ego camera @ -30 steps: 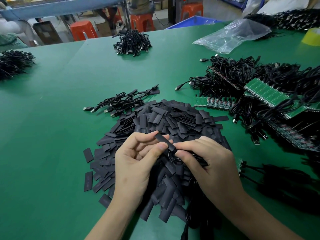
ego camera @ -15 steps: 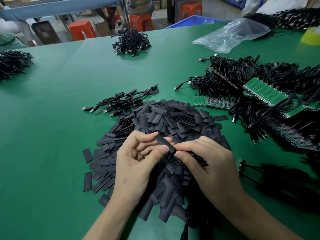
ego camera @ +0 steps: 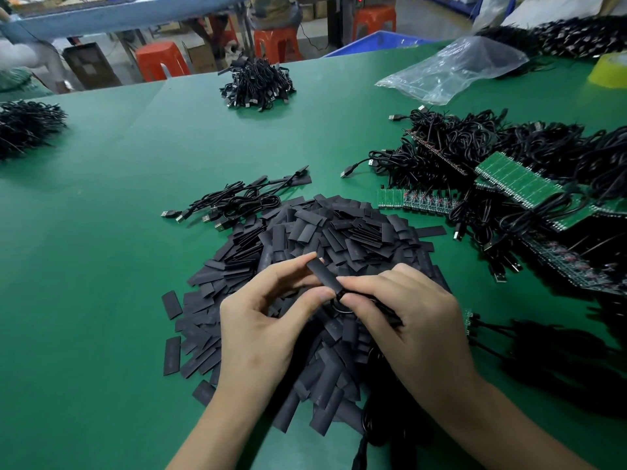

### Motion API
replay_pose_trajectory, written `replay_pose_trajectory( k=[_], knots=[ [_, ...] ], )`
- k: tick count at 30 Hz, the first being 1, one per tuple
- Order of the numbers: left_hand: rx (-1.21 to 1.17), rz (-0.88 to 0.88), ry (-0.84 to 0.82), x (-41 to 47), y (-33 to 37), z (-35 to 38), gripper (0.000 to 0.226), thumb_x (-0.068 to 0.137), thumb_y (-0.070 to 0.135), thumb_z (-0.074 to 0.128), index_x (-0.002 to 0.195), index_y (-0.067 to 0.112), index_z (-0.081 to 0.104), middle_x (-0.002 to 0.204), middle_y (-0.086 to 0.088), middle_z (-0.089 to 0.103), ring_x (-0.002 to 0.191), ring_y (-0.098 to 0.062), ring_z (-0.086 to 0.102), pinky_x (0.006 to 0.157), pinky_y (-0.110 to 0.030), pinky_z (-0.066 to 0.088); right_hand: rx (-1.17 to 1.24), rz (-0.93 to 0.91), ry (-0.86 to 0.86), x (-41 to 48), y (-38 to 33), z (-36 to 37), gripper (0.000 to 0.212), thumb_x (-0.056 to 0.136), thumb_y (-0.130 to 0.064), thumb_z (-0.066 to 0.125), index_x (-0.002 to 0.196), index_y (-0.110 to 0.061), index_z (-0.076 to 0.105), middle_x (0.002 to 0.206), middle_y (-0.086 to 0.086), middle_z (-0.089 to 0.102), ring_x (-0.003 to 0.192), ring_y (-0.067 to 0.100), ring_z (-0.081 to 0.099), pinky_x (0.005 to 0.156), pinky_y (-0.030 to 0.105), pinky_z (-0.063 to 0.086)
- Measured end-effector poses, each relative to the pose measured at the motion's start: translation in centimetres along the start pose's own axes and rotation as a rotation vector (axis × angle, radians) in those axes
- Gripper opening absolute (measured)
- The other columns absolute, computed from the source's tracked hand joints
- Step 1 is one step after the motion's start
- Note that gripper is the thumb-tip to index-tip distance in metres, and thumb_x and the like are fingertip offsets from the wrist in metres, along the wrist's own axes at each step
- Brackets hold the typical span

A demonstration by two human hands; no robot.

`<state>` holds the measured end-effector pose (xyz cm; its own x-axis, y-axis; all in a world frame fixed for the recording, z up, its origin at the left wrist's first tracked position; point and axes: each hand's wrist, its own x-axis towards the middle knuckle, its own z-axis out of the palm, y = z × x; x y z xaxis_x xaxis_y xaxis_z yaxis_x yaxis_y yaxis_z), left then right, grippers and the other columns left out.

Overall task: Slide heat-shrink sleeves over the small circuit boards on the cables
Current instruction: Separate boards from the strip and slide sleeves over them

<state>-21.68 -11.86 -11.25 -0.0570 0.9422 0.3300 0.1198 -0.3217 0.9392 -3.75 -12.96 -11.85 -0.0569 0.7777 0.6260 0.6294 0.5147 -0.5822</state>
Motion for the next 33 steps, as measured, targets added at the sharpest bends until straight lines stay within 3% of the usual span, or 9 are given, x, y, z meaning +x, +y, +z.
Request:
replay_pose_trajectory(
  k=[5,9,15,19,24,27,33],
  knots=[
    [-0.023,-0.004,-0.016,0.0,0.2,-0.1,0.026,0.078,0.035,0.082,0.101,0.033,0.072,0.104,0.003,0.078,0.097,-0.018,0.075,0.088,-0.026,0.057,0.002,-0.029,0.014,-0.2,0.2,0.2,0.015,0.096,-0.023,0.069,0.104,-0.015,0.08,0.09,-0.006,0.074,0.078,0.018,0.062,0.07,0.037,0.052],
    [-0.067,-0.009,-0.045,-0.1,0.3,-0.1,0.023,0.081,0.03,0.078,0.104,0.029,0.072,0.106,0.0,0.078,0.102,-0.021,0.075,0.09,-0.029,0.057,0.001,-0.047,0.019,-0.3,0.4,0.3,0.013,0.095,-0.023,0.072,0.102,-0.015,0.08,0.09,-0.006,0.075,0.077,0.019,0.061,0.069,0.039,0.052],
    [0.091,0.168,-0.033,-0.3,0.9,0.3,0.022,0.088,0.024,0.075,0.108,0.033,0.074,0.1,0.011,0.078,0.095,-0.012,0.075,0.086,-0.018,0.054,0.002,-0.073,0.004,-0.5,0.4,0.8,0.015,0.095,-0.025,0.07,0.097,-0.013,0.08,0.089,-0.004,0.075,0.076,0.021,0.062,0.068,0.042,0.052],
    [0.086,0.095,0.012,0.2,0.2,-0.8,0.027,0.084,0.027,0.076,0.109,0.034,0.075,0.085,0.005,0.075,0.079,-0.009,0.071,0.08,-0.017,0.052,0.033,-0.038,-0.001,-0.4,0.1,0.6,0.013,0.095,-0.026,0.07,0.099,-0.017,0.079,0.091,-0.008,0.074,0.079,0.017,0.062,0.072,0.036,0.052],
    [0.028,0.024,0.008,0.2,-0.3,-0.7,0.031,0.083,0.024,0.079,0.111,0.035,0.077,0.085,0.004,0.075,0.079,-0.007,0.069,0.078,-0.015,0.051,0.01,-0.033,-0.036,-0.2,0.0,0.4,0.021,0.094,-0.034,0.071,0.103,-0.017,0.078,0.09,-0.008,0.072,0.08,0.018,0.061,0.072,0.037,0.052],
    [-0.022,-0.001,-0.007,0.1,-0.4,-0.5,0.03,0.083,0.015,0.078,0.108,0.033,0.079,0.083,0.003,0.074,0.078,-0.004,0.067,0.076,-0.014,0.051,-0.02,-0.05,-0.008,-0.2,0.0,0.3,0.017,0.093,-0.031,0.073,0.098,-0.015,0.079,0.087,-0.006,0.073,0.077,0.02,0.06,0.069,0.04,0.053],
    [-0.077,-0.051,-0.002,0.0,-0.1,-0.1,0.028,0.079,0.018,0.078,0.1,0.037,0.08,0.082,0.005,0.074,0.078,-0.001,0.067,0.075,-0.012,0.051,-0.034,-0.072,0.03,-0.4,0.0,0.5,0.014,0.092,-0.027,0.074,0.096,-0.014,0.079,0.087,-0.006,0.074,0.075,0.018,0.06,0.069,0.038,0.052]
  ],
)
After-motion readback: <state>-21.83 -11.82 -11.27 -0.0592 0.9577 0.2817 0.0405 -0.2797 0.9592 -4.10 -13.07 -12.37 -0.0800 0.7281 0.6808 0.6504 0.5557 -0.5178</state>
